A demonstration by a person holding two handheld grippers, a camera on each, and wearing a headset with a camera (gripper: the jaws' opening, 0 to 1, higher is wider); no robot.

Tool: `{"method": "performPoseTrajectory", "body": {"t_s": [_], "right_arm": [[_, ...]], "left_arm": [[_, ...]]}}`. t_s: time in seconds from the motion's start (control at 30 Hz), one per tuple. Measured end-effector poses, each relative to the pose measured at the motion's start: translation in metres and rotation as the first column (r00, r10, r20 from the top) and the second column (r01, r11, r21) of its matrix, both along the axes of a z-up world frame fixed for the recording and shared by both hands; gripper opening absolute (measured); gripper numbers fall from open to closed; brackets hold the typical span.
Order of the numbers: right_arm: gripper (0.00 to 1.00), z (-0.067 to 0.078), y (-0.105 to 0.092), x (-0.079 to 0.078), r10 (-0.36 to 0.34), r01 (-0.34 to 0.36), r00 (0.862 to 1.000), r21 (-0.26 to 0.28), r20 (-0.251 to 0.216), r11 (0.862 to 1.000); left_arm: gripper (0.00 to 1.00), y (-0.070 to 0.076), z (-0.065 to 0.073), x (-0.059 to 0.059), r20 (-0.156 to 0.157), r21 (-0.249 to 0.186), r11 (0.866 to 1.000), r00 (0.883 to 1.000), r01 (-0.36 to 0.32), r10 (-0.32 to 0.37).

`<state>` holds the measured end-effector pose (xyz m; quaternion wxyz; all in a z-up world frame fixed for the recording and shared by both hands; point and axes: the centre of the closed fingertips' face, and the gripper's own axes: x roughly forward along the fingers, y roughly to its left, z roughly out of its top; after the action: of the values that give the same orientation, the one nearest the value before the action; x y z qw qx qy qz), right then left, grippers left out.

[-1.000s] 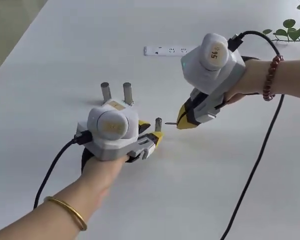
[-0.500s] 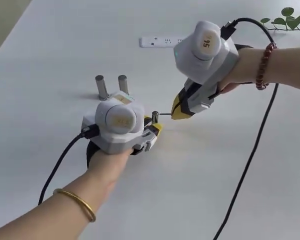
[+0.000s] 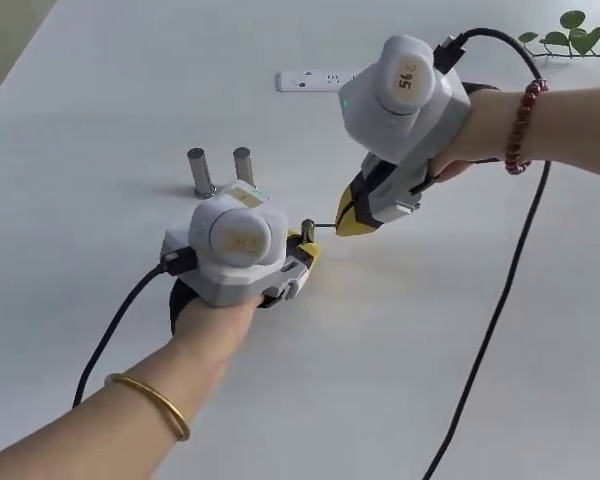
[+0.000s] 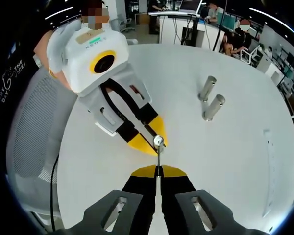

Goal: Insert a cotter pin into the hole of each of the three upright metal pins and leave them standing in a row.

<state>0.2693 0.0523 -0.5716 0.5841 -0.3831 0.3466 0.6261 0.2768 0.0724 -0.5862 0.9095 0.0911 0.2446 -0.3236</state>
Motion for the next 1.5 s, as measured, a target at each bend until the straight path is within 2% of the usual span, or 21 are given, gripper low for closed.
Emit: {"method": "performPoseTrajectory", "body": {"t_s": [0.4,0.63,0.87,1.2,1.27,1.4,1.5], "right_arm": [[0.00,0.001,0.004,-0.005,0.006,-0.005,1.000,-0.019,0.006,1.000],[0.00,0.001,0.008,-0.004,0.012,-0.010,0.999,-0.036,0.035,0.999],[0.00,0.004,0.012,-0.008,0.011,-0.010,0.999,-0.031,0.040,0.999],[0.00,0.006,0.016,-0.008,-0.018,0.019,0.999,-0.017,0.027,1.000],[0.00,0.007,0.017,-0.009,-0.034,0.034,0.999,-0.006,0.011,0.999],[0.10,0.007,0.014,-0.008,-0.053,0.053,0.999,-0.004,0.005,0.999],[0.10,0.008,0.010,-0.008,-0.066,0.065,0.998,0.008,0.013,0.998]], "left_arm": [[0.07,-0.003,-0.001,0.000,0.001,-0.008,1.000,1.000,0.003,-0.003],[0.07,-0.004,-0.002,0.000,0.008,-0.005,1.000,1.000,-0.015,0.015],[0.07,-0.004,-0.001,0.001,0.009,-0.011,1.000,1.000,-0.027,0.027],[0.07,-0.004,-0.002,0.001,0.009,-0.021,0.999,0.999,-0.043,0.043],[0.07,-0.004,-0.002,0.002,0.008,-0.024,0.999,0.999,-0.047,0.047],[0.07,-0.004,-0.001,0.002,0.005,-0.030,0.998,0.999,-0.051,0.051],[0.07,-0.004,-0.002,0.002,0.002,-0.035,0.998,0.999,-0.054,0.055]]}}
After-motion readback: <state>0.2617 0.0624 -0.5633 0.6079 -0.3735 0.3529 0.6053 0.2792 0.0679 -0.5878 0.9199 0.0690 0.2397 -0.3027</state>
